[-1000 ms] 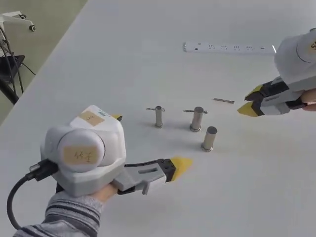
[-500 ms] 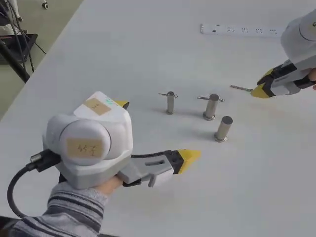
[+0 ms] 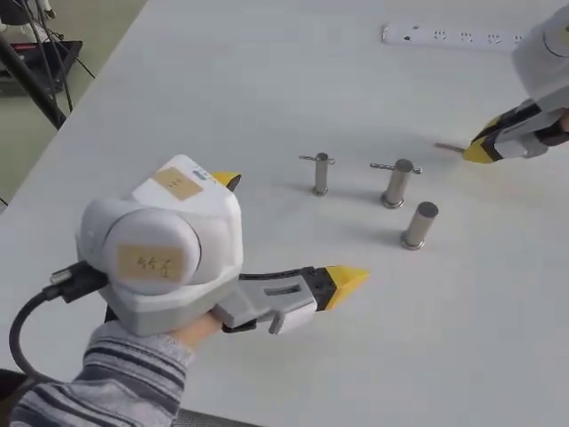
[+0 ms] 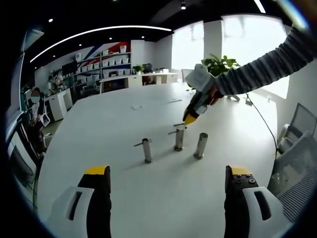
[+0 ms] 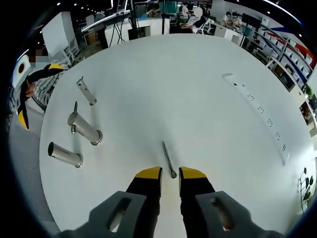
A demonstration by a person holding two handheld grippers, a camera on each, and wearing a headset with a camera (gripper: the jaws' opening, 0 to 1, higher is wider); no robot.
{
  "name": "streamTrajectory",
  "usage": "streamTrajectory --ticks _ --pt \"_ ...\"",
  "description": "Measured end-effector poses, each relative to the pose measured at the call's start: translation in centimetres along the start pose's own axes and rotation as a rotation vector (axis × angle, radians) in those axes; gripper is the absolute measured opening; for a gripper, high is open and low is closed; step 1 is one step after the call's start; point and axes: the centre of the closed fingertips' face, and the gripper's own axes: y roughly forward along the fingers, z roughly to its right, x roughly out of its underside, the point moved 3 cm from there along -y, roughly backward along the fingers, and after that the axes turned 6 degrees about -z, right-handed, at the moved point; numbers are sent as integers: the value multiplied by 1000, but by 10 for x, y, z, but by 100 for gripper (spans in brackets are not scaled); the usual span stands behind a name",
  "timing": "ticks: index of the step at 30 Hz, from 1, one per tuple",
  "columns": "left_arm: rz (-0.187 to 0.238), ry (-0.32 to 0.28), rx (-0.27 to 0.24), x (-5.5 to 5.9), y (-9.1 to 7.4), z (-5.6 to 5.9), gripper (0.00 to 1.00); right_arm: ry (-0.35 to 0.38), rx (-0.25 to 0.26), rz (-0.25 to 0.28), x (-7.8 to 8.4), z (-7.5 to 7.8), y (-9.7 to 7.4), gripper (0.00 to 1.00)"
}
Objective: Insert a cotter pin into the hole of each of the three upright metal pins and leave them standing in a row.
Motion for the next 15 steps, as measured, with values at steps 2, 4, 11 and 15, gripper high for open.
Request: streamTrajectory --ticks 2,4,11,15 --pt "-1 -1 -3 0 0 -1 95 7 -3 0 0 1 1 8" --pt "0 1 -6 0 0 -2 94 10 -7 0 0 0 1 6" --pt "-6 2 0 0 1 -3 92 -46 4 -29 1 -5 2 0" --pt "-11 7 2 0 2 -3 92 -114 16 -53 -1 -9 1 0"
